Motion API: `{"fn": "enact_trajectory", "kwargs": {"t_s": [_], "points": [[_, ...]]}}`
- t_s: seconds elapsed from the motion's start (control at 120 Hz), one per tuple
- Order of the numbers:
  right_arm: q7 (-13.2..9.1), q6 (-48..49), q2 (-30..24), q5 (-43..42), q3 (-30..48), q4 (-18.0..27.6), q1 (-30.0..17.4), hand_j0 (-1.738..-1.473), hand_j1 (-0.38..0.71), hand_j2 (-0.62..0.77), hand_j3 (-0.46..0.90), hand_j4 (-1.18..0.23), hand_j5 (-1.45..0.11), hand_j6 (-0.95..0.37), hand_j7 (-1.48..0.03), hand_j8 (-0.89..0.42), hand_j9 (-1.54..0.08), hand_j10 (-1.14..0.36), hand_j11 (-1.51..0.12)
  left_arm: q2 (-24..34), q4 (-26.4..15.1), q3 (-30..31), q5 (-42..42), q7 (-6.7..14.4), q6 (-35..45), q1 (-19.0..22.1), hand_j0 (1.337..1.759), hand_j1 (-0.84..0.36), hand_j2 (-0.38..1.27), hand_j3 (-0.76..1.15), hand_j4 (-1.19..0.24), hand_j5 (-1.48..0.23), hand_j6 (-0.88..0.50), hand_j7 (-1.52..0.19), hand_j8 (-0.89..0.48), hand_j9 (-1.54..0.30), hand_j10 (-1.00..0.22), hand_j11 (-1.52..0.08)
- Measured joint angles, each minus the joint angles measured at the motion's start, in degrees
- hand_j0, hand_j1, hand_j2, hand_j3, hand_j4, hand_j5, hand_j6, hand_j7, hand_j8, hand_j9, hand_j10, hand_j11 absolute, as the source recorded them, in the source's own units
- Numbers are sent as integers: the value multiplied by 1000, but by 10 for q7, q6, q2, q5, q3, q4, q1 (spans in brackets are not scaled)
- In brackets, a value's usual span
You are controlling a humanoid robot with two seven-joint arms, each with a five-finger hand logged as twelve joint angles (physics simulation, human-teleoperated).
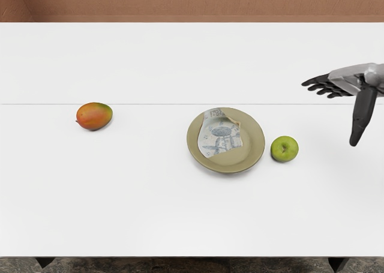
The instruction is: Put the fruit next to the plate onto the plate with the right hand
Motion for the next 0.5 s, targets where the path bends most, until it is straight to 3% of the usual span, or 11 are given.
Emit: {"fn": "enact_trajectory", "kwargs": {"t_s": [0.225, 0.392, 0.5], "points": [[-7, 0, 8, 2, 1, 6, 17, -1658, -349, 0, 0, -6, -1, -8, 0, -7, -1, -5, 0, 0, 0, 0, 0, 0, 0, 0, 1658, 349, 0, 0, 0, 0, 0, 0, 0, 0, 0, 0], [-11, 0, 20, 39, 4, 38, 30, -1658, -349, 0, 0, -6, -1, -8, 0, -6, 0, -5, 0, 0, 0, 0, 0, 0, 0, 0, 1658, 349, 0, 0, 0, 0, 0, 0, 0, 0, 0, 0], [-12, 0, 27, 15, 8, 60, 32, -1658, -349, 0, 0, -5, -1, -7, 0, -6, 0, -4, 0, 0, 0, 0, 0, 0, 0, 0, 1658, 349, 0, 0, 0, 0, 0, 0, 0, 0, 0, 0]]}}
